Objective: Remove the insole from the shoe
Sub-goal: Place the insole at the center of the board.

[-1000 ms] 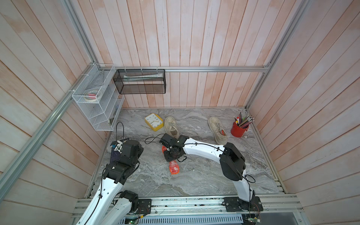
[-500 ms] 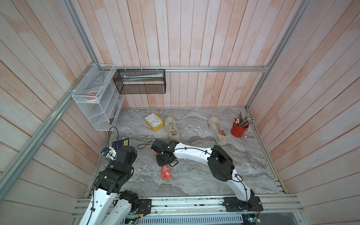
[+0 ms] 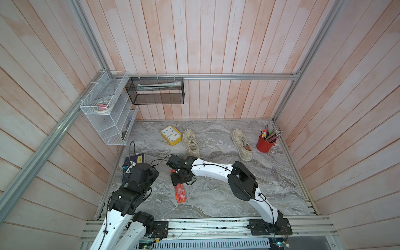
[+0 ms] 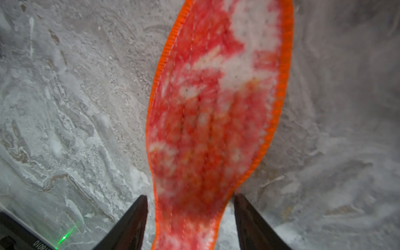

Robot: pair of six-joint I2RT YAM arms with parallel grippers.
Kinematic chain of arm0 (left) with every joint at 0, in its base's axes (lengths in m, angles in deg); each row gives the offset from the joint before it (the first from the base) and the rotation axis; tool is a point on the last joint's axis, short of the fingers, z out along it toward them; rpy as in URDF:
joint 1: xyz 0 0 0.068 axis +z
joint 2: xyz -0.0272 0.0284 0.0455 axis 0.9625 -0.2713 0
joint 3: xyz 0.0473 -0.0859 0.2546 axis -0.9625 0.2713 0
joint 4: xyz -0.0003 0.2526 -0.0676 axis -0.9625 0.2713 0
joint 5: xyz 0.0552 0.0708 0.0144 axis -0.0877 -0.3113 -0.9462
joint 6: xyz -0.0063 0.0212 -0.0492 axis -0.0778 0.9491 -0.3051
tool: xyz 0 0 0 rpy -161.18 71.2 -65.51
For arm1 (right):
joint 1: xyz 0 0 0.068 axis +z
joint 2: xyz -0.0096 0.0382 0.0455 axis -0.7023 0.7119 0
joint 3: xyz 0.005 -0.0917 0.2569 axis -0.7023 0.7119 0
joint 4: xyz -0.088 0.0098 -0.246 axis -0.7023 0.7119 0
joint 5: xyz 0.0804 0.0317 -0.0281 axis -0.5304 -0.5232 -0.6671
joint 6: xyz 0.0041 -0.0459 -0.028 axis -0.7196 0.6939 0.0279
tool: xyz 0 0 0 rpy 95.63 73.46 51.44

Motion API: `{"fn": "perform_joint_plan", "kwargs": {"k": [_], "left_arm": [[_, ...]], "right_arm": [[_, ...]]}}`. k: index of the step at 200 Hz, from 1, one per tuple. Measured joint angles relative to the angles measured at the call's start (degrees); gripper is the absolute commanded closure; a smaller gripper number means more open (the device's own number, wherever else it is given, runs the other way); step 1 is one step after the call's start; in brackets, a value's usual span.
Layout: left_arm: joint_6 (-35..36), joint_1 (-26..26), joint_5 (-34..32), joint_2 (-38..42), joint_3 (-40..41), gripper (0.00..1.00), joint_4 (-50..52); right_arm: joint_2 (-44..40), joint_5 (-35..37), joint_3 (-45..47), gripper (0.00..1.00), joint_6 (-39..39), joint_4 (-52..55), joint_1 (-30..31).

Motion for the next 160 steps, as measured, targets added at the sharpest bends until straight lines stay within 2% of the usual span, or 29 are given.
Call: {"fn": "perform_joint_plan", "kwargs": {"k": [33,88,106,121,148,155,157,160], "left_arm": [[2.27,0.00,4.61,-0.76,1.97,0.37,-2.23],[9.29,0.00,14.19,-6.62,3.23,0.32,-7.15],[10.97,-0.46,17.75,-10.54,3.23,0.25,-8.09],[11.98,-3.26,19.23,-13.22,3.23,0.21,-8.50],[12.92,-12.41,19.34,-17.16,3.10,0.16,-9.05],[13.05,-14.40,19.47,-18.51,3.10,0.12,-9.22],[13.05,-14.93,19.45,-18.91,3.10,0.07,-9.25],[12.87,-15.52,19.43,-19.39,3.10,0.05,-9.31]], "right_arm": [[-9.90,0.26,9.33,0.23,-0.59,-3.13,-0.17],[-37.31,5.55,31.52,0.22,-3.69,-12.26,-2.47],[-45.72,8.26,40.48,0.22,-5.66,-14.67,-5.11],[-51.89,9.64,47.54,0.22,-7.37,-15.65,-8.17],[-58.31,10.99,54.77,0.22,-8.98,-15.30,-13.55],[-59.17,11.10,55.60,0.22,-9.20,-15.17,-14.71],[-59.30,11.15,55.71,0.22,-9.25,-15.13,-14.93],[-59.52,11.15,55.89,0.22,-9.38,-15.13,-15.30]]}}
